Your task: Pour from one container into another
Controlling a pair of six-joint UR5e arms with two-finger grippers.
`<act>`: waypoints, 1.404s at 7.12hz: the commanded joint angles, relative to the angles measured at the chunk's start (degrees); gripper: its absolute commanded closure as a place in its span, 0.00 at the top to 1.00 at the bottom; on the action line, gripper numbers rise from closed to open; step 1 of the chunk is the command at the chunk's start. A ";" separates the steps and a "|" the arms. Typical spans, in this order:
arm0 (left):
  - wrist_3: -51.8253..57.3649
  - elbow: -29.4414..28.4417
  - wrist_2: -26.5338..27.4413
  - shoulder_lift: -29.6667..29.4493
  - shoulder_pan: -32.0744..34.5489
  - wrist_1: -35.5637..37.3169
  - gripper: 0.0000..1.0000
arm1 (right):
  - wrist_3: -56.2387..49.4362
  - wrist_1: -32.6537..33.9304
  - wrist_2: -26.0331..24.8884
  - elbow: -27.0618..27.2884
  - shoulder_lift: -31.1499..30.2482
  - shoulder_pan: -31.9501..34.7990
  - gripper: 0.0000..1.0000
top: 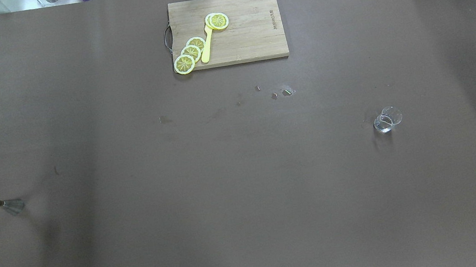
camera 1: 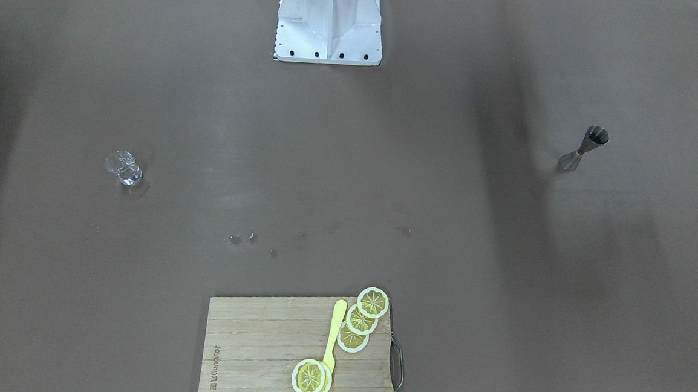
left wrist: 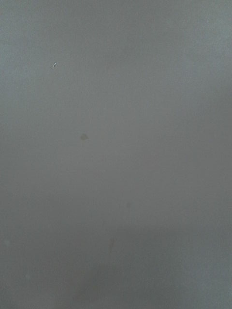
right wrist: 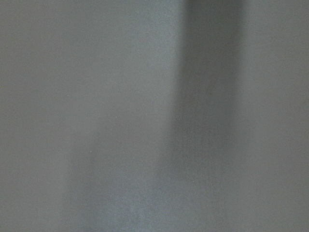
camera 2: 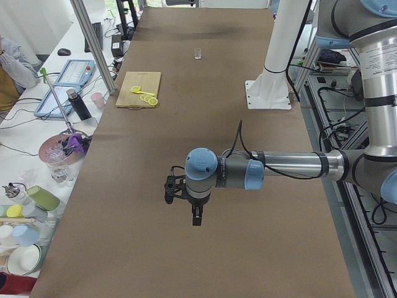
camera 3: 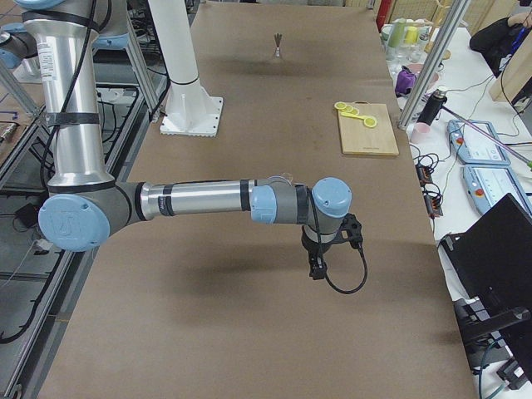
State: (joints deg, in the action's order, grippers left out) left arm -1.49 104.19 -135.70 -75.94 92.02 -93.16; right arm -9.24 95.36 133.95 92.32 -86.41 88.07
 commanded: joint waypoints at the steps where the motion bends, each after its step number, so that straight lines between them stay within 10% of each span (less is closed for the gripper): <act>1: 0.00 -0.13 0.00 0.00 0.00 0.09 0.99 | 0.01 0.00 0.00 0.14 0.02 0.00 1.00; 10: -0.44 -0.57 0.09 0.00 0.35 -0.09 0.99 | -0.26 0.00 -0.26 0.67 -0.16 0.09 1.00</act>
State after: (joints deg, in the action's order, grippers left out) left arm -1.84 103.67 -135.64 -75.91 92.32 -93.24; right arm -9.52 95.36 133.61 92.74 -86.00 88.09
